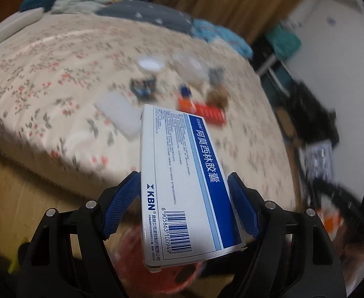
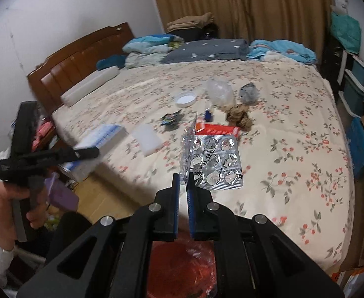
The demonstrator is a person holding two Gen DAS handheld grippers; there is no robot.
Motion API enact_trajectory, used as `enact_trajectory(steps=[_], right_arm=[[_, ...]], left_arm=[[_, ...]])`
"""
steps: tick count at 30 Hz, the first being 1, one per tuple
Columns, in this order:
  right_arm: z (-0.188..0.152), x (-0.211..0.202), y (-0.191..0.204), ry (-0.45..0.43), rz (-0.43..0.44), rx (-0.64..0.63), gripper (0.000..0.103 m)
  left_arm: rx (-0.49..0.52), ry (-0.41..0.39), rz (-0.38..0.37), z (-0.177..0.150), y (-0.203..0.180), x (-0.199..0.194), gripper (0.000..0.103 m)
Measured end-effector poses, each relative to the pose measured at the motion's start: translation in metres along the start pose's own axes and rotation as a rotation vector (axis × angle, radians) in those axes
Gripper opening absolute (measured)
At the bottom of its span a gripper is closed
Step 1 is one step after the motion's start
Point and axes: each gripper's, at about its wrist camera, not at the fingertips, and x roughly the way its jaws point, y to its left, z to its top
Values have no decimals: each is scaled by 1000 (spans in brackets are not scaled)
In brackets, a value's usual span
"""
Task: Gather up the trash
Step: 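Carry both items to the red bin and open both tools to drop them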
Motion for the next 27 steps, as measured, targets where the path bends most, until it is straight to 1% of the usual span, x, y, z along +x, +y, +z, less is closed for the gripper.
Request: enact_trajectory(steps=[3,6,9,10,12,13,14,16,18,19,21,22,25,27], right_arm=[[-21,-2,11,54,21,-27,6],[-48,10,18,146,44,-38,6],[-79,37,20,268,72,-41,6],[-88,46,21,306,79,-44,6],[-113,74,21,407,87,-49,6],[-123,85,22,446,89,-45,6],[-139,105,21,513,88,-34,6],[-154,127,19,582,91,-34,6],[-174,155,17,654,76,-43,6],[-180,166,16,679,74,-45,6],[-196,192,14,736,67,-52,6],[-204,201,14,746,64,-59,6],[-227,234,13,818,54,-76,6],[-237,250,10,848,37,-77,6]], left_arm=[[34,104,-1,-37,-1,8,75],[54,231,4,-78,8,29,75],[74,352,19,-106,19,57,75],[69,416,14,-120,25,73,75],[83,495,26,-135,33,97,75],[82,553,30,-147,39,115,75],[76,583,33,-154,43,125,75],[80,647,41,-168,50,150,75],[74,702,51,-179,56,175,75],[65,739,54,-187,61,191,75],[55,782,55,-194,67,211,75],[43,816,61,-202,72,226,75],[42,864,59,-214,78,252,75],[50,883,83,-219,82,268,75]])
